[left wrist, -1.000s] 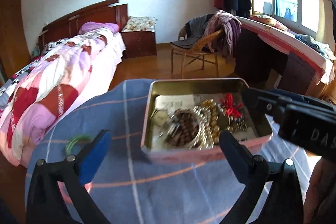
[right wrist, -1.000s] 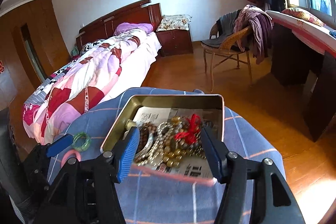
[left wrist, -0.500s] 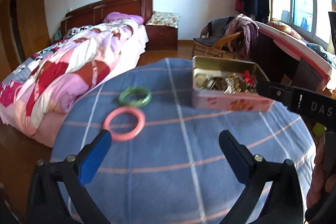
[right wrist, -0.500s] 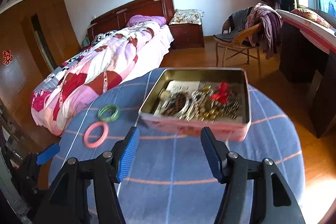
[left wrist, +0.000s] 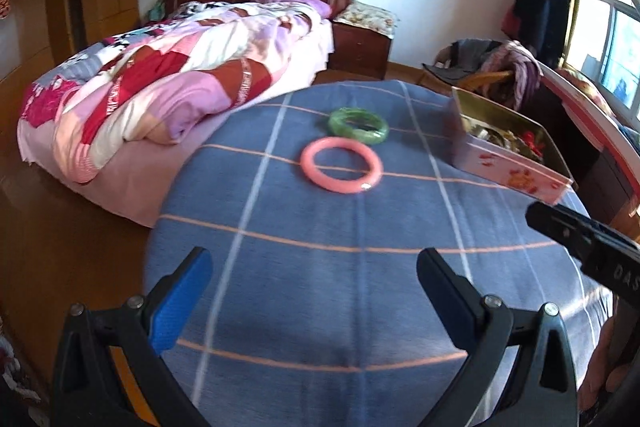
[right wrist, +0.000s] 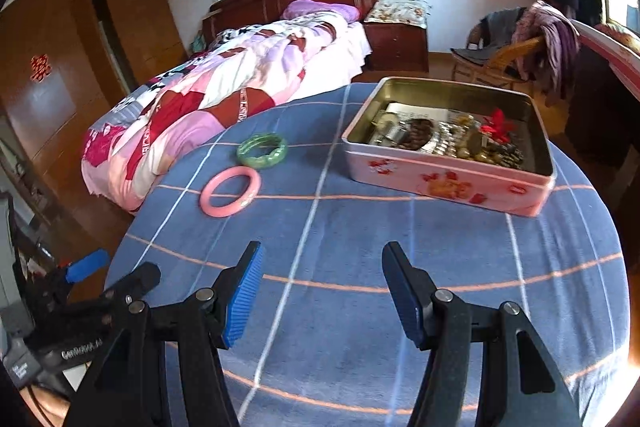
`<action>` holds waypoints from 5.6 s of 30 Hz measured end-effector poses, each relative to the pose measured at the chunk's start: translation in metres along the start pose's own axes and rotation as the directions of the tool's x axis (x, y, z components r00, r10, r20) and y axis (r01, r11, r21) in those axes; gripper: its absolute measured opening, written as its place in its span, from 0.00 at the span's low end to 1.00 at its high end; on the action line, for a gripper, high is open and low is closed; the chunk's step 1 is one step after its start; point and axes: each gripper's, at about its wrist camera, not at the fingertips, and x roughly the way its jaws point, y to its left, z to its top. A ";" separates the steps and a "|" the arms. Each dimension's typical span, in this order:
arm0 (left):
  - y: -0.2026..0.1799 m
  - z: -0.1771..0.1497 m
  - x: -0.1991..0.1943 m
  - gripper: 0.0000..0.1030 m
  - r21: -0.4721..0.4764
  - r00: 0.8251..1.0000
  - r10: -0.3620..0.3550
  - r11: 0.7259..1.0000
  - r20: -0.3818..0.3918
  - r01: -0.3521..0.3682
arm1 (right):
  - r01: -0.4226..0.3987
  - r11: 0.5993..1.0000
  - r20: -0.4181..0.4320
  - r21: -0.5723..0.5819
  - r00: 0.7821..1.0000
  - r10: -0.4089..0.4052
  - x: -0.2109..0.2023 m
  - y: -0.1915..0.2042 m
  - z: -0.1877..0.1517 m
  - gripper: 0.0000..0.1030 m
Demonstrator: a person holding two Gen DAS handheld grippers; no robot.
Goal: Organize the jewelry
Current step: 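Grasp the pink bangle with the right gripper while the left moves to the green bangle, then grasp the green bangle with the left gripper while the right holds the pink bangle, then lift both held bangles off the cloth and carry them toward the pink tin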
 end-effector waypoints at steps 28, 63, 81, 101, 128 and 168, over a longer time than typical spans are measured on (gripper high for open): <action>0.053 0.051 0.045 1.00 -0.002 0.997 0.074 0.997 0.033 -0.074 | -0.023 0.992 -0.152 -0.128 0.988 0.004 0.127 0.049 0.039 0.09; -0.074 0.065 0.086 0.08 0.178 0.998 0.013 0.984 -0.056 -0.003 | 0.057 0.991 0.025 0.120 0.998 -0.060 -0.009 -0.061 0.007 0.09; -0.082 0.017 0.006 0.08 0.205 0.999 -0.053 0.977 -0.008 0.054 | 0.100 0.988 0.063 0.115 0.992 -0.108 -0.064 -0.052 -0.031 0.09; -0.092 -0.008 -0.020 0.08 0.188 0.995 -0.101 0.977 -0.019 0.103 | 0.112 0.988 0.076 0.105 0.990 -0.120 -0.085 -0.046 -0.048 0.09; -0.107 -0.011 -0.010 0.08 0.225 0.991 -0.115 0.966 -0.061 0.126 | 0.170 0.981 0.044 0.095 0.984 -0.174 -0.082 -0.061 -0.054 0.09; -0.166 0.012 -0.018 0.08 0.281 0.958 -0.277 0.916 -0.069 0.285 | 0.253 0.958 0.093 0.135 0.959 -0.266 -0.105 -0.095 -0.033 0.09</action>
